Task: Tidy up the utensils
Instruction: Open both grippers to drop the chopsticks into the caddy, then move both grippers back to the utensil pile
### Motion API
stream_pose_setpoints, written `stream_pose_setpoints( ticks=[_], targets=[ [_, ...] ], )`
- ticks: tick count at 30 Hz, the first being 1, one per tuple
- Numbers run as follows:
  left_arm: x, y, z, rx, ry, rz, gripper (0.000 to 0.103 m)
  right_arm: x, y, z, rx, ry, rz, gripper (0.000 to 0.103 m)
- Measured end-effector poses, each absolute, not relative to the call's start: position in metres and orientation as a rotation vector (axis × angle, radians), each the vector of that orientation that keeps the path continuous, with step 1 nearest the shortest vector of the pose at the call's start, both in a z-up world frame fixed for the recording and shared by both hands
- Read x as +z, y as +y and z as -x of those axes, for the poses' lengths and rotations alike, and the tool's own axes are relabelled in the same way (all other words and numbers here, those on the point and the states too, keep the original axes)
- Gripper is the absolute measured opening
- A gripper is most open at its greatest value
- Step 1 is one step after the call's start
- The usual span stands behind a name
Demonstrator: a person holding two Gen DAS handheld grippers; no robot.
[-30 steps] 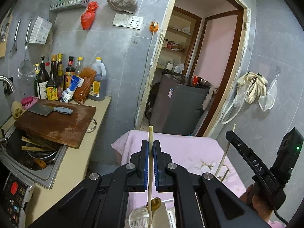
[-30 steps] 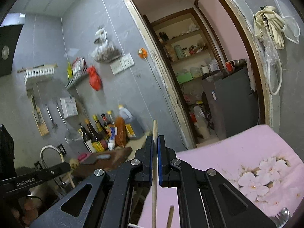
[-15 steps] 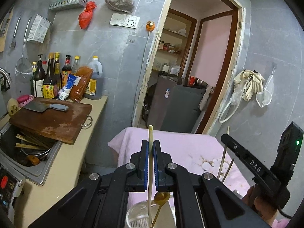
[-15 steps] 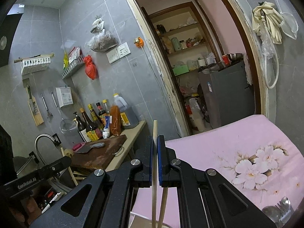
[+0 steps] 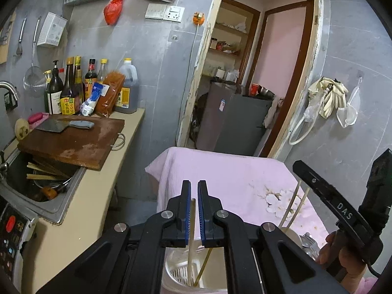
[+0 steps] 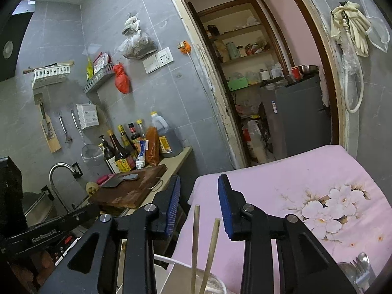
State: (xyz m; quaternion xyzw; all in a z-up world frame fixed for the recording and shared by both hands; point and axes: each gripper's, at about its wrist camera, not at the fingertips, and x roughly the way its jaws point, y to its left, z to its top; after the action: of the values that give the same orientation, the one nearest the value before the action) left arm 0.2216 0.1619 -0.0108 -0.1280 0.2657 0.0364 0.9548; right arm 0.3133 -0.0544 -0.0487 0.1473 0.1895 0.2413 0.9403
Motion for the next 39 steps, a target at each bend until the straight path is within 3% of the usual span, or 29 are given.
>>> stream_pose_setpoints(
  ticks=[2,6,11,13,17,19,24,39],
  targets=[
    [-0.01,0.159,-0.22,0.076,0.542,0.261,0.012,-0.046,-0.06,-0.309,0.492,0.38,-0.302,0.042],
    [-0.004,0.152,-0.212,0.088,0.51,0.283,0.046,-0.037,-0.072,-0.302,0.489,0.368,-0.292,0.05],
    [0.005,0.137,-0.207,0.098,0.487,0.283,0.06,-0.024,-0.097,-0.29,0.472,0.351,-0.284,0.068],
    [0.008,0.13,-0.204,0.102,0.474,0.284,0.068,-0.02,-0.109,-0.285,0.461,0.343,-0.273,0.084],
    [0.016,0.11,-0.198,0.125,0.439,0.275,0.081,-0.012,-0.133,-0.274,0.452,0.332,-0.25,0.092],
    [0.018,0.099,-0.194,0.138,0.423,0.264,0.087,-0.008,-0.146,-0.269,0.44,0.326,-0.235,0.101],
    [0.021,0.063,-0.184,0.165,0.371,0.206,0.101,0.0,-0.18,-0.258,0.407,0.307,-0.196,0.102],
    [-0.009,-0.039,-0.178,0.18,0.405,0.181,0.103,-0.026,-0.27,-0.256,0.387,0.372,-0.128,0.102]
  ],
)
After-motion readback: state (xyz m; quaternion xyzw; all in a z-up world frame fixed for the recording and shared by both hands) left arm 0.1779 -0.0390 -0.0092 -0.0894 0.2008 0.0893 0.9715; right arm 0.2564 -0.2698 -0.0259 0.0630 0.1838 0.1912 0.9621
